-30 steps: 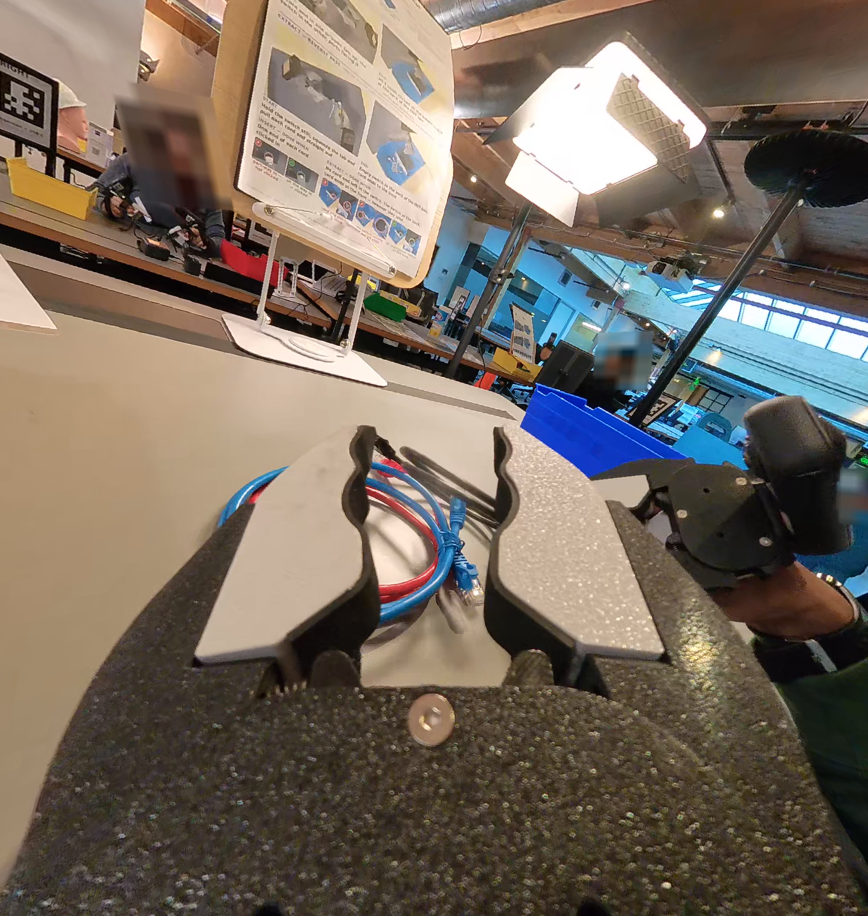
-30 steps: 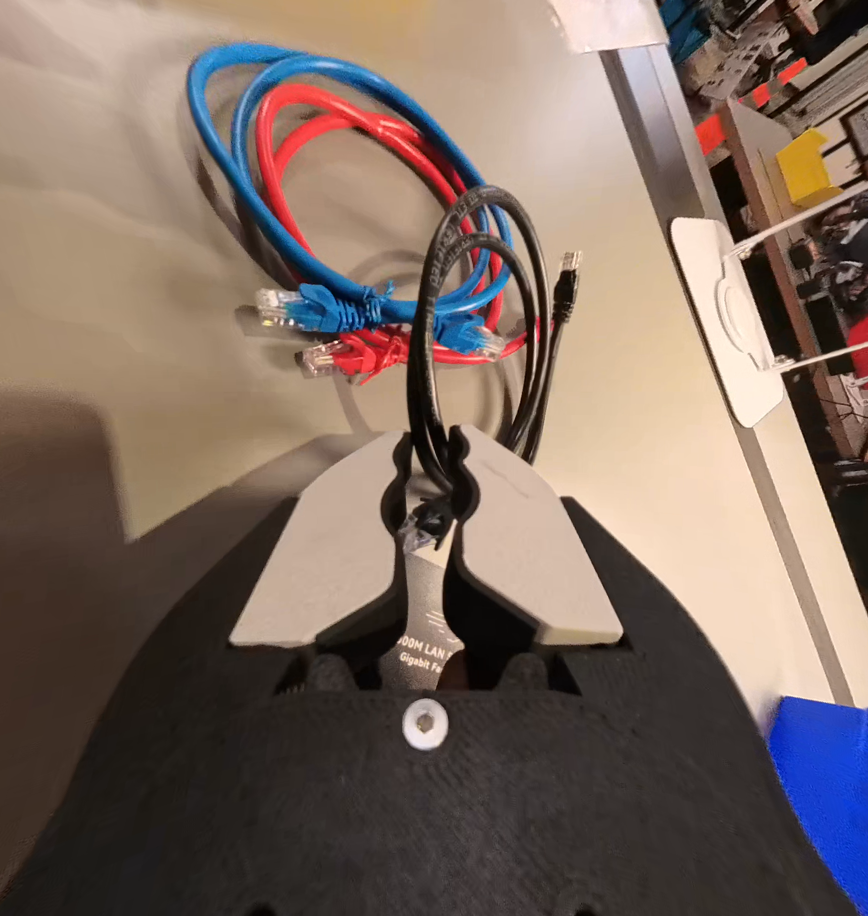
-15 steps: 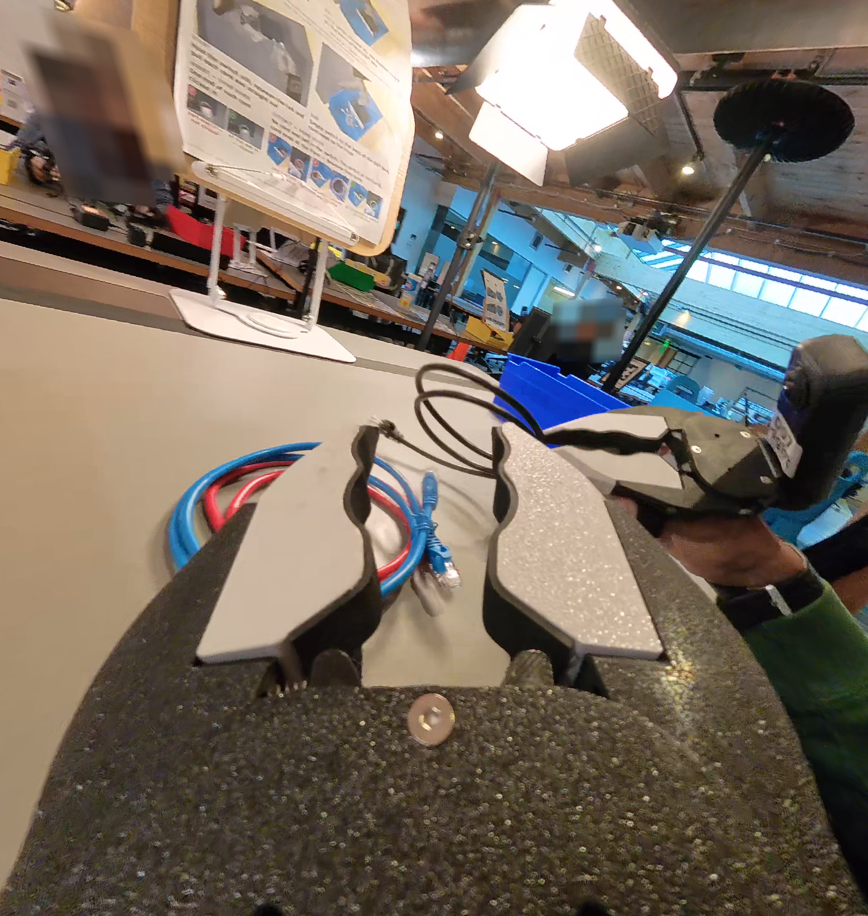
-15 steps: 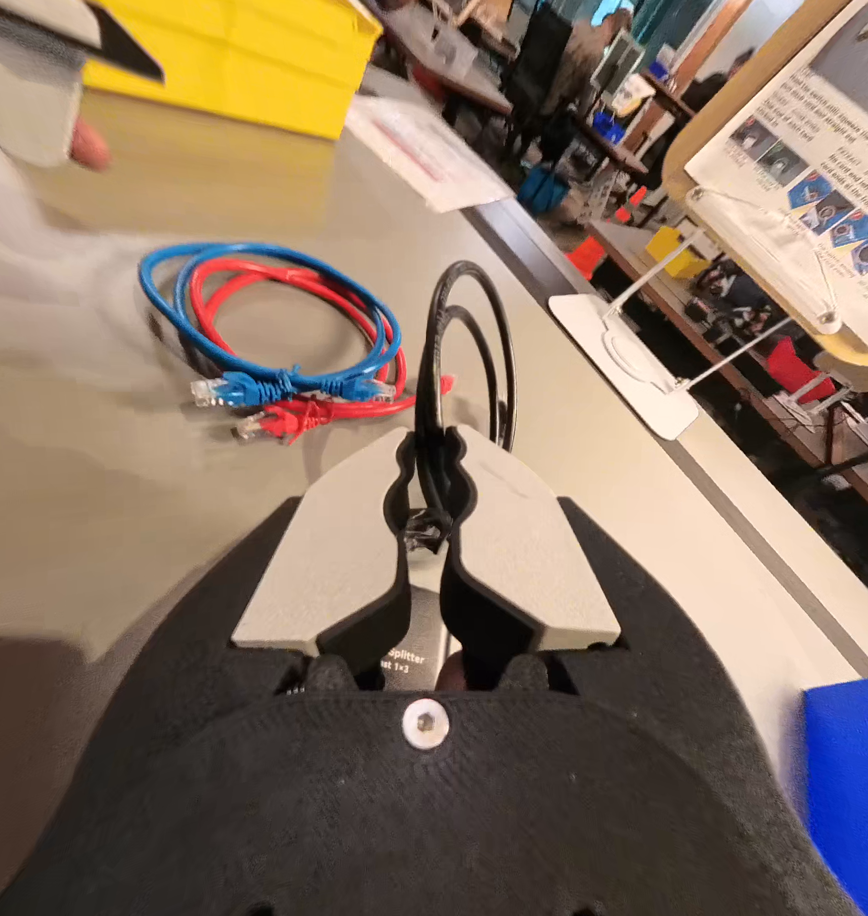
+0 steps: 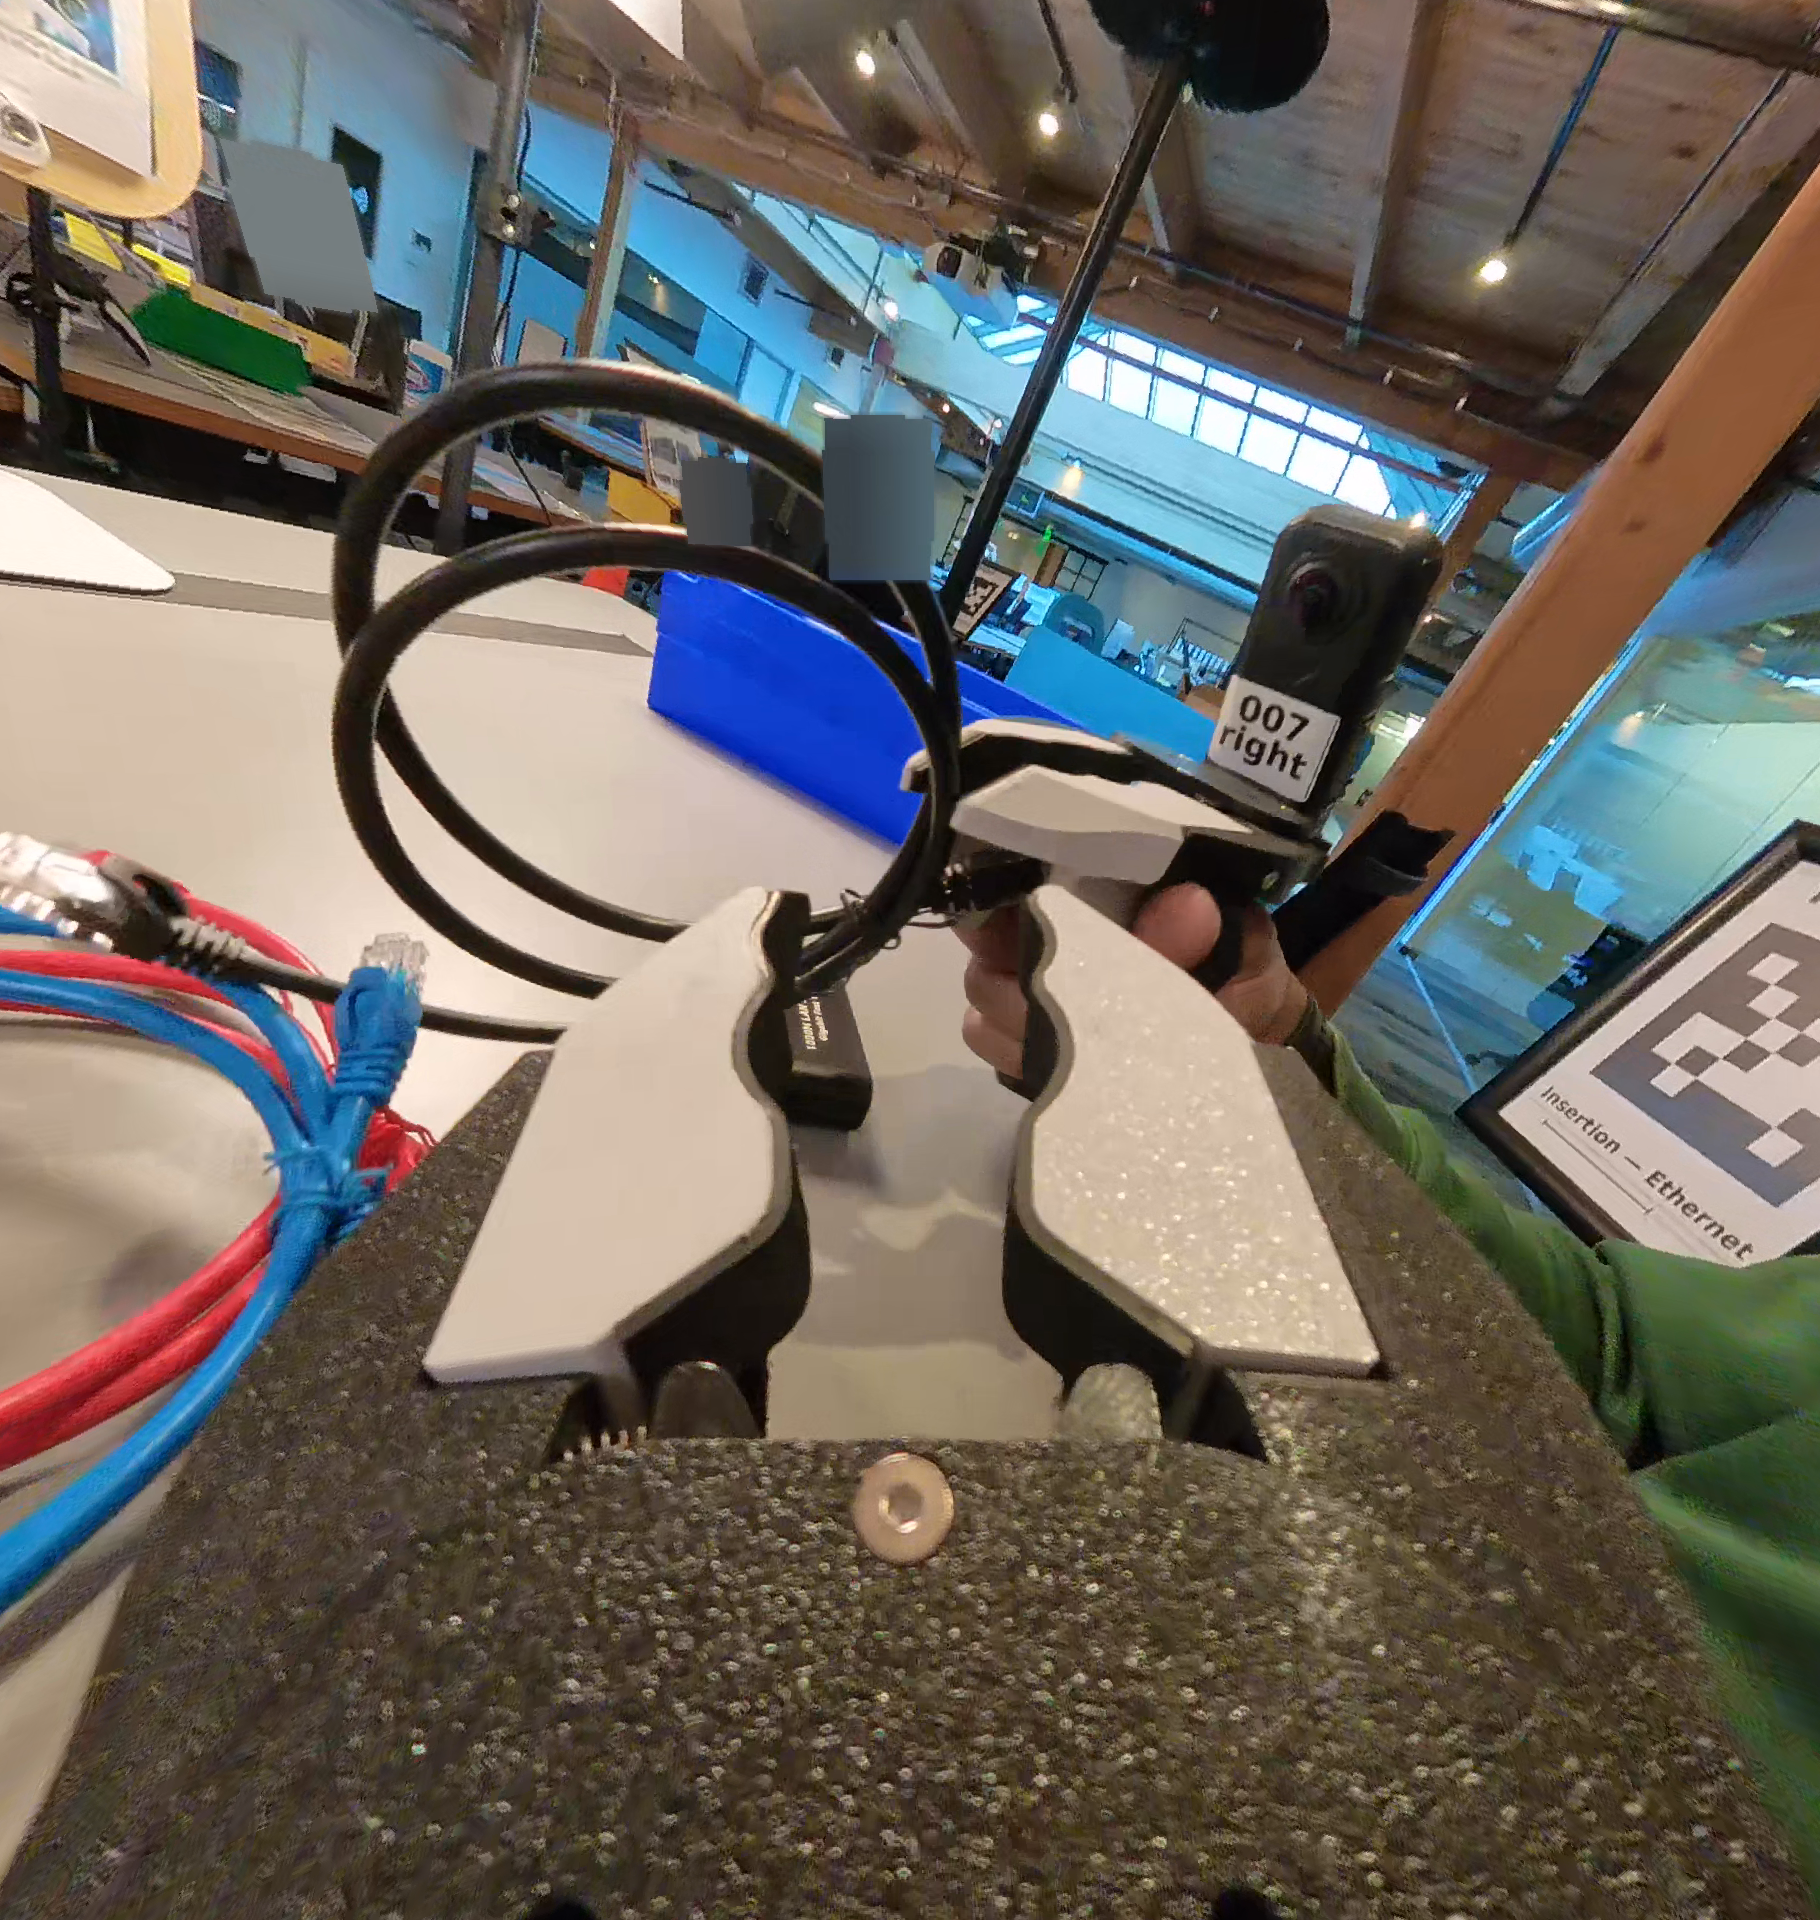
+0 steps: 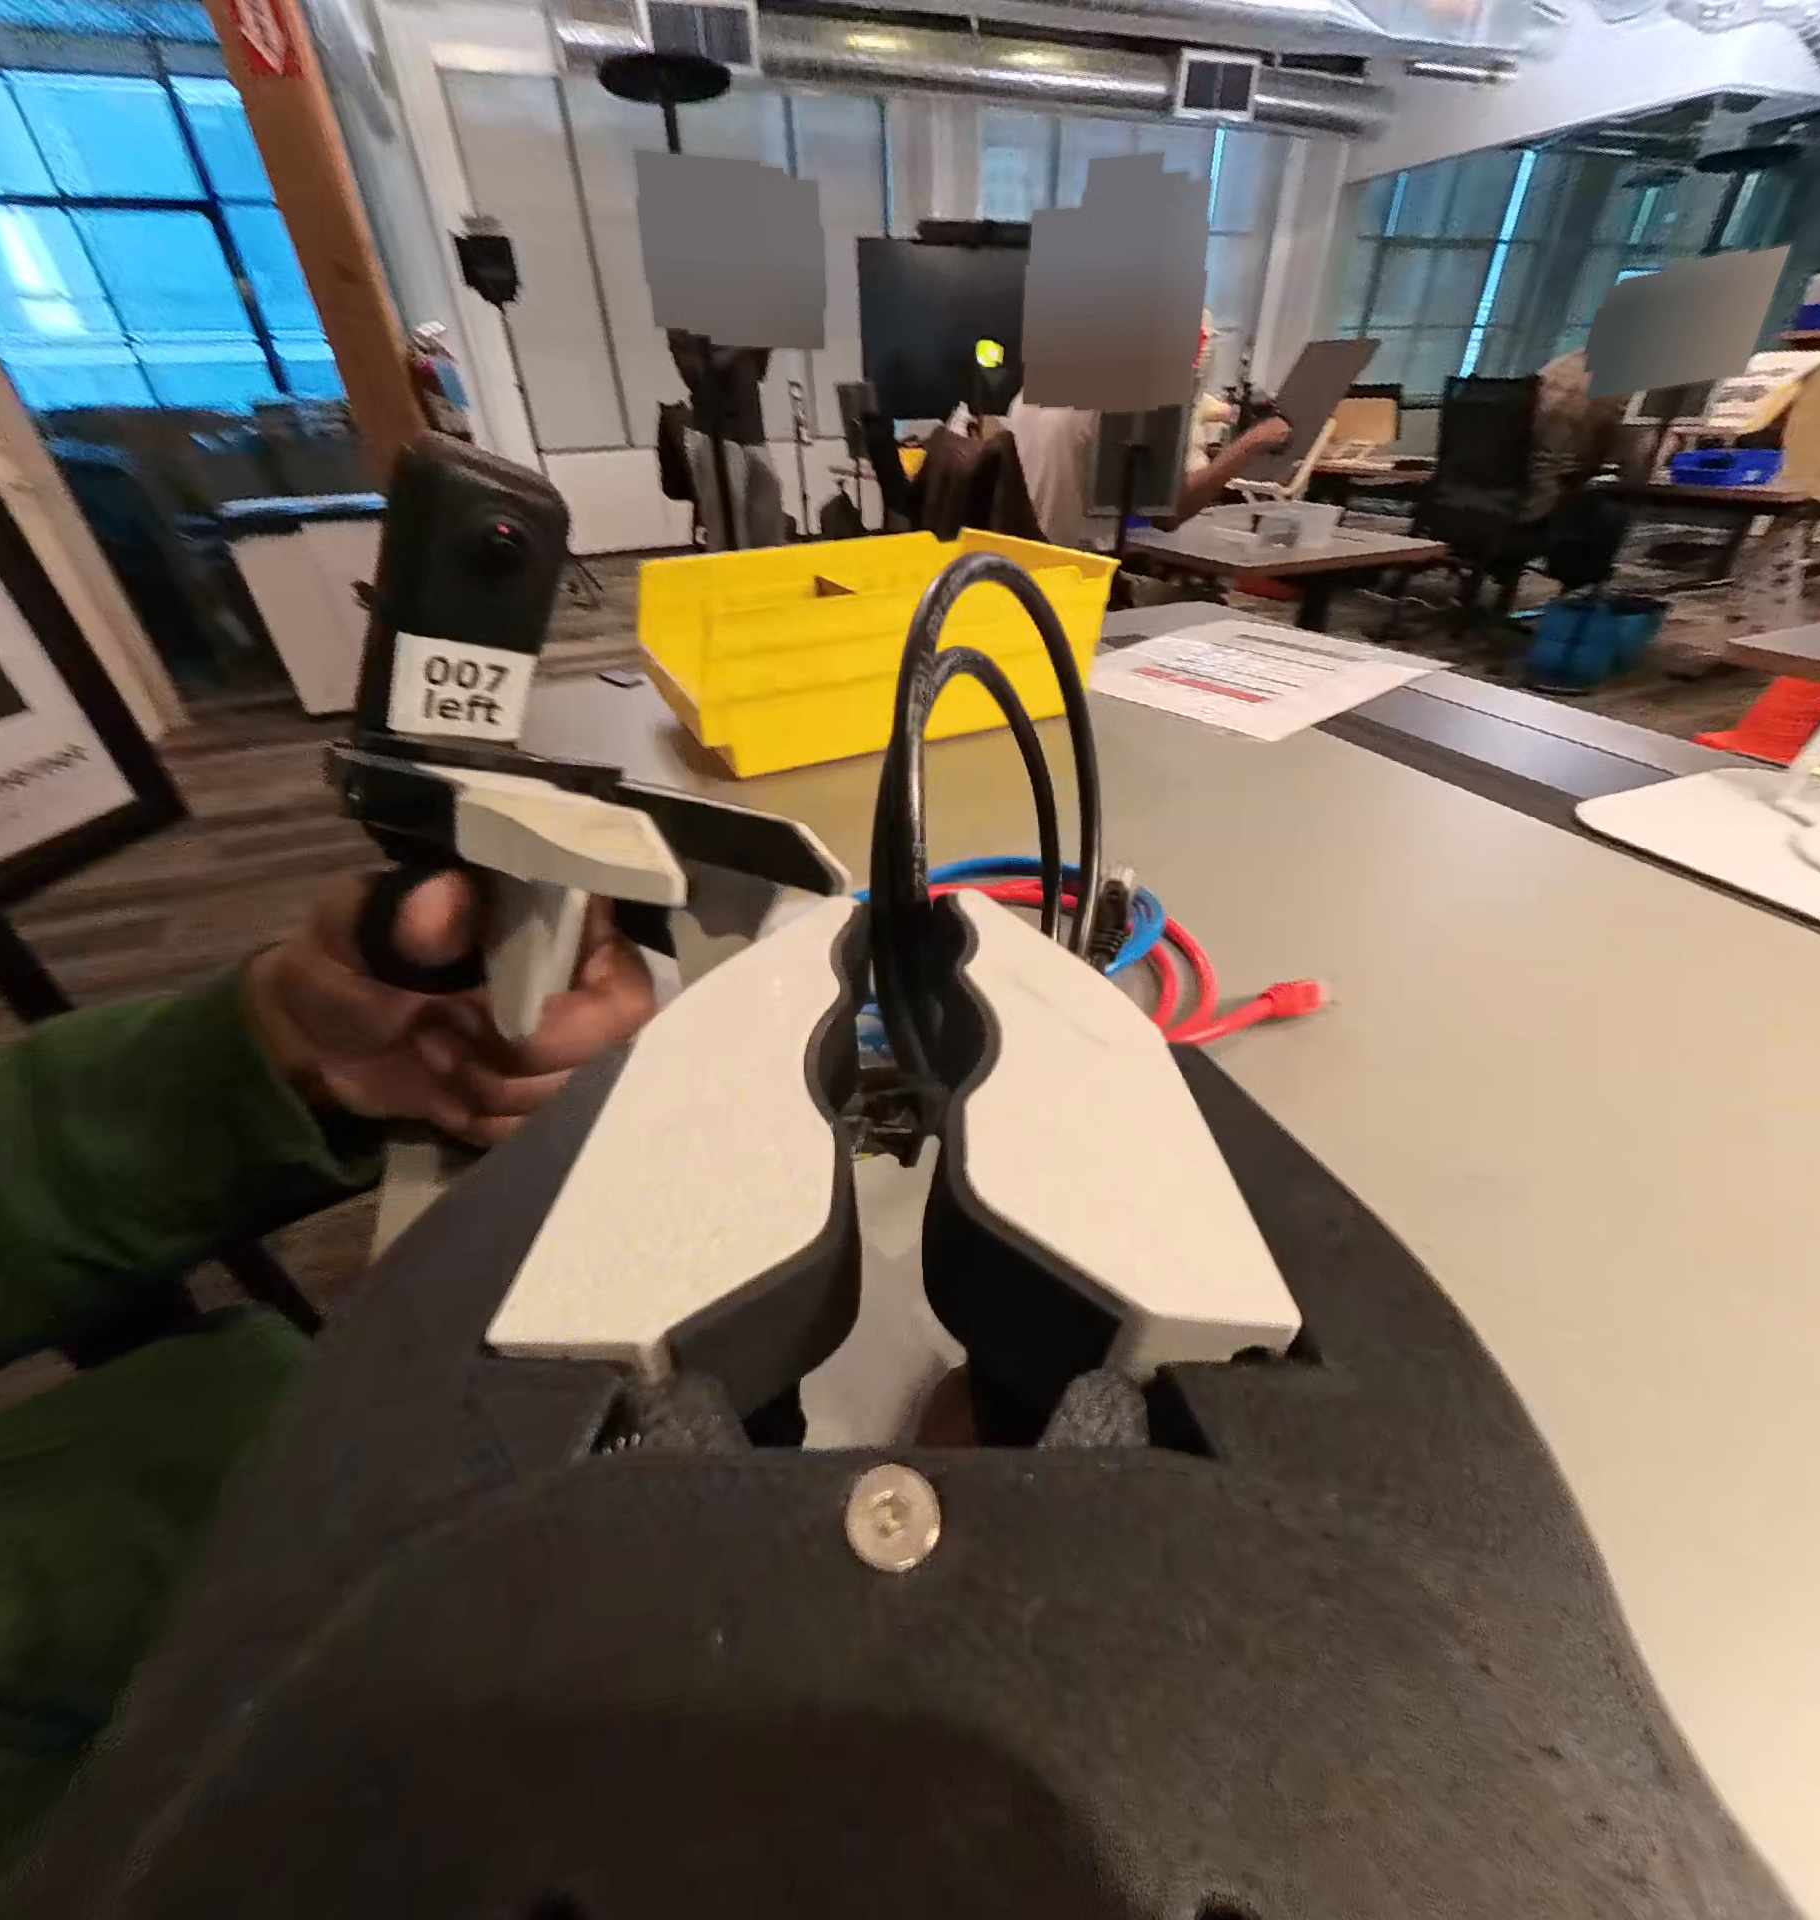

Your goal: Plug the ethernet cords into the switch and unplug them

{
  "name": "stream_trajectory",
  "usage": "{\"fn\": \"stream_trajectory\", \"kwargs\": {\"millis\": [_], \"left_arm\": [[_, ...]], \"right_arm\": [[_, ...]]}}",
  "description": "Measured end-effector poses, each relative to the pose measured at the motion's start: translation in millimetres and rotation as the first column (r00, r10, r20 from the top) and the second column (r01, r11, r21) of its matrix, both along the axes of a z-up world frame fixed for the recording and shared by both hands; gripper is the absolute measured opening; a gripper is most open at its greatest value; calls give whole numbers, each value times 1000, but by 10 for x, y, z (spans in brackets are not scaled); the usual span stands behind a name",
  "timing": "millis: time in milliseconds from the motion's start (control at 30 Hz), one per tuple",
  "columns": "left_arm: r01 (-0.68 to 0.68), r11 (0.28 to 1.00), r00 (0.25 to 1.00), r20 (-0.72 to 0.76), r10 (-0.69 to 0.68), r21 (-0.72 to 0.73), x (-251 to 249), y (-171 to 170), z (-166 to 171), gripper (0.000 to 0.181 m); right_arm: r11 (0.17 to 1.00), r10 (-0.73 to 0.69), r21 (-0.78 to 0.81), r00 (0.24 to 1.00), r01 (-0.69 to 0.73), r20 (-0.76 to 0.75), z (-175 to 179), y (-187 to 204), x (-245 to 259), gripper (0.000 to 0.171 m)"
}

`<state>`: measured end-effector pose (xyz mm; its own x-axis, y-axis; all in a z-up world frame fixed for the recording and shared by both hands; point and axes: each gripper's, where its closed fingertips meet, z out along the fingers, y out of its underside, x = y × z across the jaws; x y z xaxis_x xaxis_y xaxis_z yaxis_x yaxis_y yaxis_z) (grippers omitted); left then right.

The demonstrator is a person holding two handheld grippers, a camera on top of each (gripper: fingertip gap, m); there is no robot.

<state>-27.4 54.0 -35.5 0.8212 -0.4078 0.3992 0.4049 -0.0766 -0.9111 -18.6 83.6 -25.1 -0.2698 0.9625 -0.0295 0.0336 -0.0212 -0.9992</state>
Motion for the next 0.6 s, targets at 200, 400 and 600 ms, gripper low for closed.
{"fn": "stream_trajectory", "kwargs": {"millis": [200, 400, 600], "left_arm": [[36, 999, 994, -105, -34, 13, 144, 17, 3, 42], [24, 997, 880, -475, 11, 67, 322, 162, -84, 43], [91, 989, 727, -686, 13, 114, 581, 96, -217, 44]], "right_arm": [[988, 125, -89, 992, -126, -11, 44, -133, 66, 11], [970, 227, -70, 971, -232, -71, 147, -271, 179, 11], [946, 321, -25, 945, -323, -66, 126, -403, 292, 11]]}}
